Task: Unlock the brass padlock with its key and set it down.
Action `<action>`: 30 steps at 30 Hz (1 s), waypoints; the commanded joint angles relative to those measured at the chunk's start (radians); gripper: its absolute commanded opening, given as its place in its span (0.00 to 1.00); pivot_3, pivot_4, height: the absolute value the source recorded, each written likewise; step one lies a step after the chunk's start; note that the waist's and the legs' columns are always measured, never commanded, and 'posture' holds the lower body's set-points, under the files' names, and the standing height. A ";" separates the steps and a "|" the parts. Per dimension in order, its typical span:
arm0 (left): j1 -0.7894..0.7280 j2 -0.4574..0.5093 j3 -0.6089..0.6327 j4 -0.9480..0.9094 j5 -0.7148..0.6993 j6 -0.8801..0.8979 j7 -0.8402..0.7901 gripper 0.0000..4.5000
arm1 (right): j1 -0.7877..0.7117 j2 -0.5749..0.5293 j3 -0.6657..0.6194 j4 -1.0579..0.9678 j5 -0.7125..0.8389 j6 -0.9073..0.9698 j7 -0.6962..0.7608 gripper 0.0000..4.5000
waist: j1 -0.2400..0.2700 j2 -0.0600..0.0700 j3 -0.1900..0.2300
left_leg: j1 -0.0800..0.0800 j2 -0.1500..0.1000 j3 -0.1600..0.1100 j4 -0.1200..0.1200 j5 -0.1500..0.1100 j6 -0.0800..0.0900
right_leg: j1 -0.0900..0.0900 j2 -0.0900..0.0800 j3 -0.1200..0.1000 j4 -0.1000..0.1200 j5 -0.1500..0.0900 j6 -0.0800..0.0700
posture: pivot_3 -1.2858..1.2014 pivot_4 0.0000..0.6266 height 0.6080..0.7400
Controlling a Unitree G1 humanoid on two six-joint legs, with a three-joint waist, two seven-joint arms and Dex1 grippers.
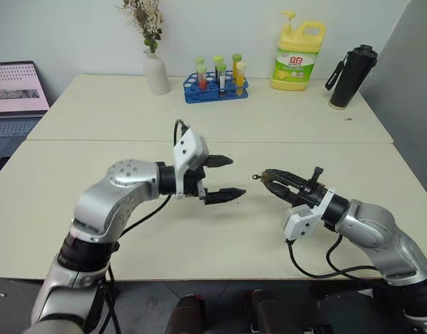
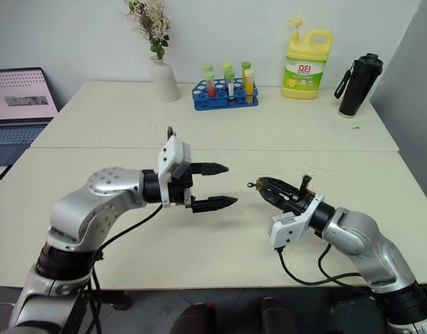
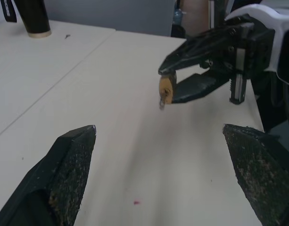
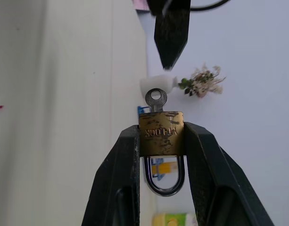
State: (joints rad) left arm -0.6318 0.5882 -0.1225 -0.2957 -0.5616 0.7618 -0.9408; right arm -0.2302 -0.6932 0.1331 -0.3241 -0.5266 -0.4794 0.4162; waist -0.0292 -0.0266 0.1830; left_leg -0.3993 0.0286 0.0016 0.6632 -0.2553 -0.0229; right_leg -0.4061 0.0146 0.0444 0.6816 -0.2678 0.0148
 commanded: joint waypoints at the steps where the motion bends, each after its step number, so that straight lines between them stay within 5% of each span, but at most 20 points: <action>1: -0.047 -0.010 0.005 0.028 -0.045 0.047 -0.021 1.00 | -0.031 -0.010 -0.023 -0.014 0.022 -0.061 -0.022 0.21 | -0.002 0.000 0.000 | 0.000 0.000 0.000 0.000 0.000 0.000 | 0.000 0.000 0.000 0.000 0.000 0.000 | 0.52 0.24 1.00; 13: -0.067 0.001 -0.025 0.055 -0.027 0.036 -0.091 1.00 | -0.061 -0.008 -0.013 0.045 0.040 -0.170 -0.024 0.21 | 0.000 0.000 0.000 | 0.000 0.000 0.000 0.000 0.000 0.000 | 0.000 0.000 0.001 0.000 0.001 -0.002 | 0.52 0.24 1.00; 19: -0.065 -0.011 -0.024 0.062 -0.015 0.012 -0.077 0.67 | -0.061 -0.004 -0.011 0.052 0.052 -0.164 -0.011 0.21 | 0.000 0.000 0.000 | 0.000 0.000 0.000 0.000 0.000 0.000 | 0.000 0.000 0.001 0.000 0.001 -0.002 | 0.52 0.24 1.00; 27: -0.064 -0.041 -0.031 0.051 -0.005 0.010 -0.063 0.06 | -0.062 -0.006 -0.009 0.051 0.073 -0.153 0.006 0.21 | 0.000 0.000 0.000 | 0.000 0.000 0.000 0.000 0.000 0.000 | 0.000 0.000 0.001 0.000 0.001 -0.003 | 0.52 0.24 1.00; 30: -0.063 -0.046 -0.032 0.048 -0.005 0.009 -0.065 0.00 | -0.062 -0.006 -0.005 0.051 0.078 -0.147 0.011 0.21 | 0.000 0.000 0.000 | 0.000 0.000 0.000 0.000 0.000 0.000 | 0.000 0.000 0.001 0.000 0.002 -0.003 | 0.52 0.24 1.00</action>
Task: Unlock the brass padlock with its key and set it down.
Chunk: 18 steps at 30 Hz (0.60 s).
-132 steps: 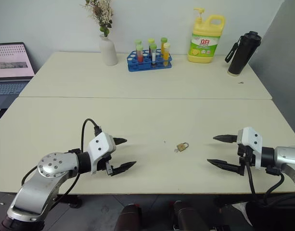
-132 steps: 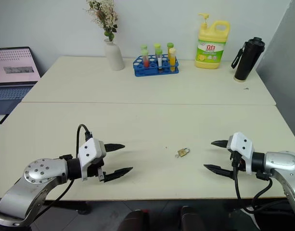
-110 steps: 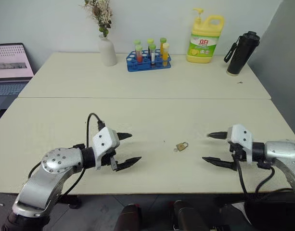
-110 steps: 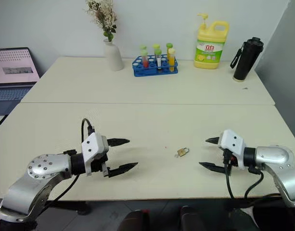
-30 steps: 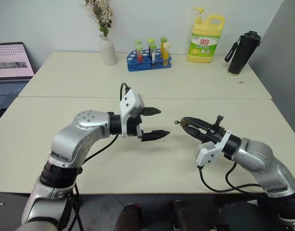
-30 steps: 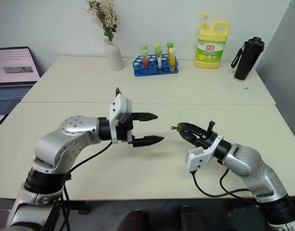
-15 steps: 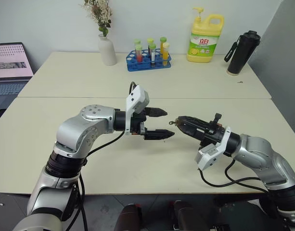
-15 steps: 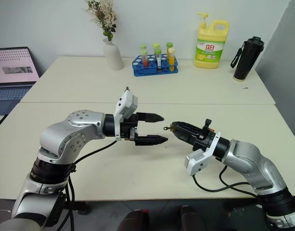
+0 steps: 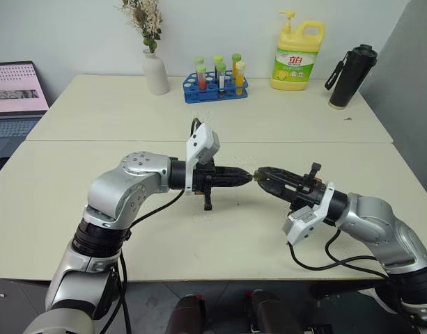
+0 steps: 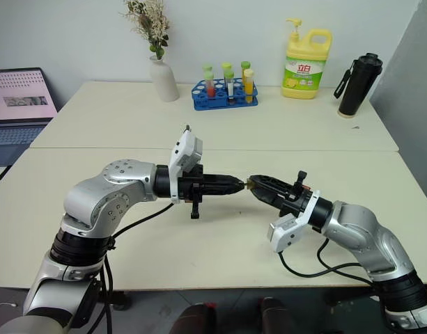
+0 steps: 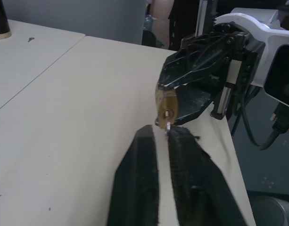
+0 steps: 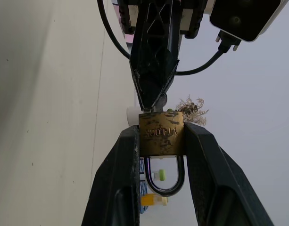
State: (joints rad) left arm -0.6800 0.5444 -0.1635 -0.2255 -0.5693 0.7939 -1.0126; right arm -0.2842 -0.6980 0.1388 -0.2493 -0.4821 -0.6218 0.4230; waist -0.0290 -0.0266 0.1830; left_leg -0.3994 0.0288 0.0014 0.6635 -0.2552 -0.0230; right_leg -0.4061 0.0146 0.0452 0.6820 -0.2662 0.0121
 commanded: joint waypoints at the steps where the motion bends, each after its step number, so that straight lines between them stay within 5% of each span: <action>1: -0.014 -0.004 0.009 -0.024 0.002 -0.023 0.007 0.00 | -0.008 0.000 -0.011 -0.025 0.037 -0.003 0.007 0.21 | 0.000 0.000 0.000 | 0.000 0.000 0.000 0.000 0.000 0.000 | 0.000 0.000 0.000 0.000 0.000 0.000 | 0.52 0.24 1.00; 12: -0.007 -0.003 -0.004 -0.019 0.040 -0.085 -0.001 0.00 | -0.008 -0.002 -0.006 -0.023 0.053 0.009 0.029 0.21 | 0.000 0.000 0.000 | 0.000 0.000 0.000 0.000 0.000 0.000 | 0.000 0.000 0.000 0.000 0.000 0.000 | 0.52 0.24 1.00; 18: 0.029 0.025 -0.078 -0.058 0.210 -0.398 -0.063 0.00 | 0.000 -0.001 -0.003 -0.028 0.071 0.025 0.047 0.21 | 0.000 0.000 0.000 | 0.000 0.000 0.000 0.000 0.000 0.000 | 0.000 0.000 0.000 0.000 0.001 -0.001 | 0.52 0.24 1.00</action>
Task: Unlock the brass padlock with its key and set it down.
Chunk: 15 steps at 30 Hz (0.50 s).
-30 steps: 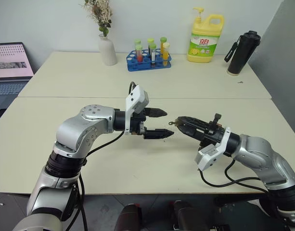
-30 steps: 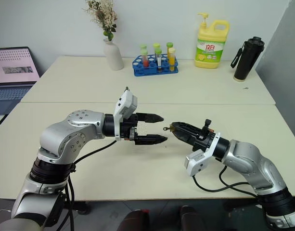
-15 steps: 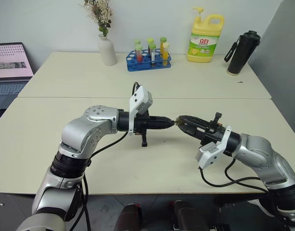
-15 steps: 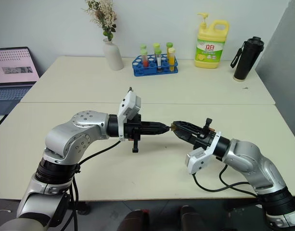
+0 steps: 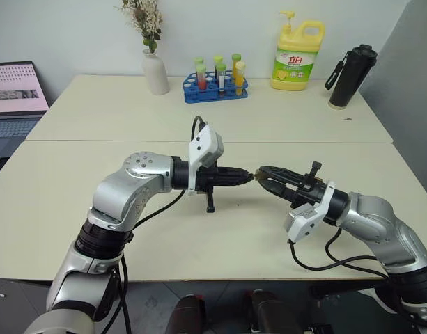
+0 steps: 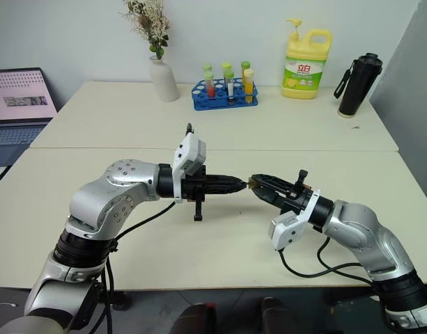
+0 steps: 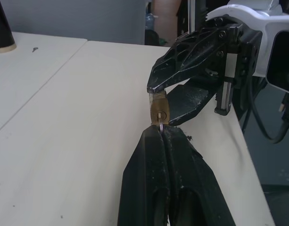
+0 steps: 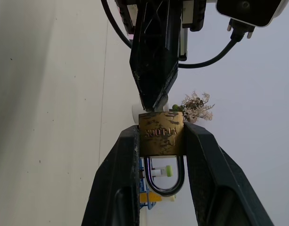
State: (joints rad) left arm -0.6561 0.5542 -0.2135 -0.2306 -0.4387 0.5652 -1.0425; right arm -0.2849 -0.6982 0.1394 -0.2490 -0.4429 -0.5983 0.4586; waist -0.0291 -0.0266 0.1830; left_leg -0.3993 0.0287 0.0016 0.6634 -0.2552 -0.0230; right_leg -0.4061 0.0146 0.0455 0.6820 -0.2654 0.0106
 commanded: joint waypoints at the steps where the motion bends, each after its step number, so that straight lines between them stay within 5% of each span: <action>1: 0.010 0.019 -0.036 -0.052 0.100 -0.207 -0.041 0.00 | 0.001 -0.001 -0.003 -0.028 0.033 0.003 0.014 0.21 | 0.000 0.000 0.000 | 0.000 0.000 0.000 0.000 0.000 0.000 | 0.000 0.000 0.000 0.000 0.000 0.000 | 0.52 0.24 1.00; 15: 0.011 -0.024 -0.070 0.079 0.322 -0.633 -0.029 0.00 | 0.016 0.014 -0.011 -0.043 0.064 0.045 0.031 0.21 | 0.001 0.000 0.000 | 0.000 0.000 0.001 0.000 0.000 0.000 | 0.000 0.000 0.000 0.000 0.000 0.000 | 0.52 0.24 1.00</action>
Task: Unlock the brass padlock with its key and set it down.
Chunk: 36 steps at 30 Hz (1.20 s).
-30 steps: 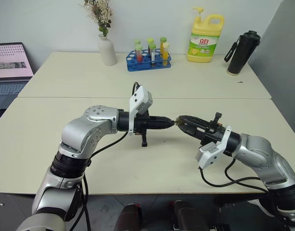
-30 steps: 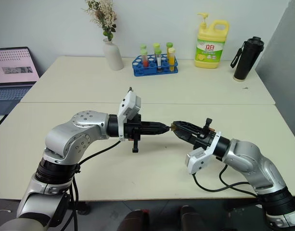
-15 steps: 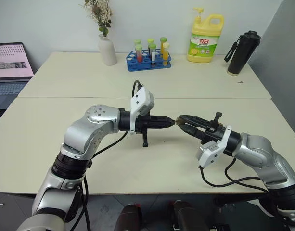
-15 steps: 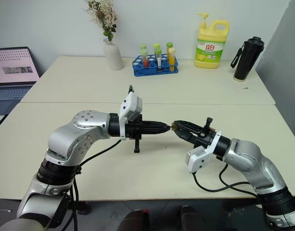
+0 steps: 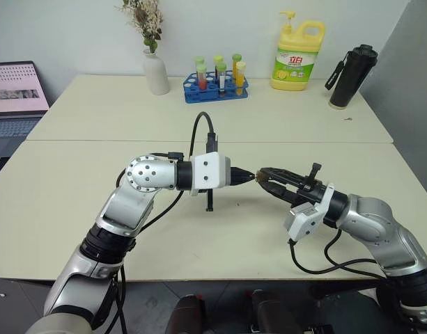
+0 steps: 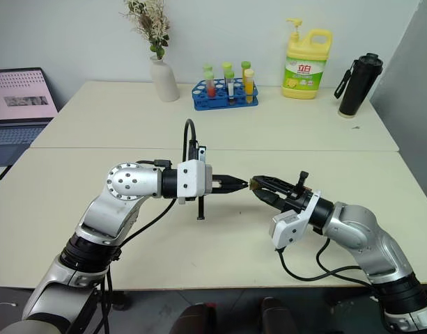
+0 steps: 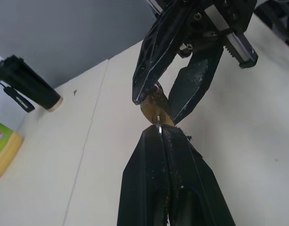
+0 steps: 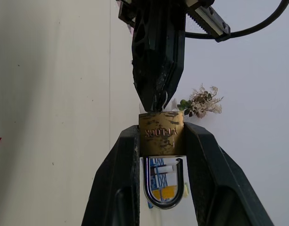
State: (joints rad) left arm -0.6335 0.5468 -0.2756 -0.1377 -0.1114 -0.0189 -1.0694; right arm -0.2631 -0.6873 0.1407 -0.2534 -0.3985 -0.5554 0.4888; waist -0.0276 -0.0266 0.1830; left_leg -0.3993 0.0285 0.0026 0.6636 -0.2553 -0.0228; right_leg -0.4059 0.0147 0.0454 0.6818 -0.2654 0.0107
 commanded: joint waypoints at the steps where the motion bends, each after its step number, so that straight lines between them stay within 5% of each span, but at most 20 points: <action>1: -0.008 -0.021 -0.005 -0.013 -0.014 -0.032 -0.004 0.00 | -0.004 0.003 -0.014 -0.041 0.021 0.003 0.002 0.21 | 0.000 0.000 0.000 | 0.000 0.000 0.000 0.000 0.000 0.000 | 0.000 0.000 0.000 0.000 0.000 0.000 | 0.52 0.24 1.00; 10: -0.010 -0.055 0.035 -0.060 -0.142 0.255 0.013 0.00 | -0.002 0.003 -0.015 -0.051 0.018 0.003 0.005 0.21 | -0.001 0.000 0.000 | 0.000 0.000 -0.001 0.000 0.000 0.000 | 0.000 0.000 -0.001 0.000 -0.001 0.001 | 0.52 0.24 1.00; 22: -0.056 -0.014 0.137 -0.103 -0.404 0.774 0.026 0.83 | -0.002 -0.008 -0.019 -0.039 0.019 -0.009 0.010 0.21 | -0.002 0.000 0.000 | 0.000 0.000 -0.001 0.000 0.000 0.000 | 0.000 0.000 -0.001 0.000 -0.001 0.002 | 0.52 0.24 1.00; 27: -0.059 -0.029 0.180 -0.143 -0.501 0.899 0.074 0.84 | 0.000 -0.010 -0.019 -0.036 0.020 -0.014 0.012 0.21 | -0.001 0.000 0.000 | 0.000 0.000 -0.002 0.001 0.000 0.000 | 0.000 0.000 -0.001 0.000 -0.001 0.002 | 0.52 0.24 1.00; 36: -0.067 -0.086 0.128 -0.128 -0.457 0.879 0.173 0.84 | -0.018 -0.003 -0.004 -0.037 0.032 -0.025 0.020 0.21 | -0.001 0.000 0.000 | 0.000 0.000 -0.002 0.001 0.000 0.000 | 0.000 0.000 -0.001 0.001 0.000 0.001 | 0.52 0.24 1.00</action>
State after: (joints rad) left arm -0.6786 0.4651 -0.1468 -0.2446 -0.5731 0.8823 -0.9044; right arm -0.2645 -0.6903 0.1420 -0.2544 -0.3953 -0.5635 0.5093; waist -0.0284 -0.0266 0.1830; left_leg -0.3992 0.0287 0.0008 0.6643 -0.2551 -0.0230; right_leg -0.4054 0.0146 0.0450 0.6824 -0.2659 0.0117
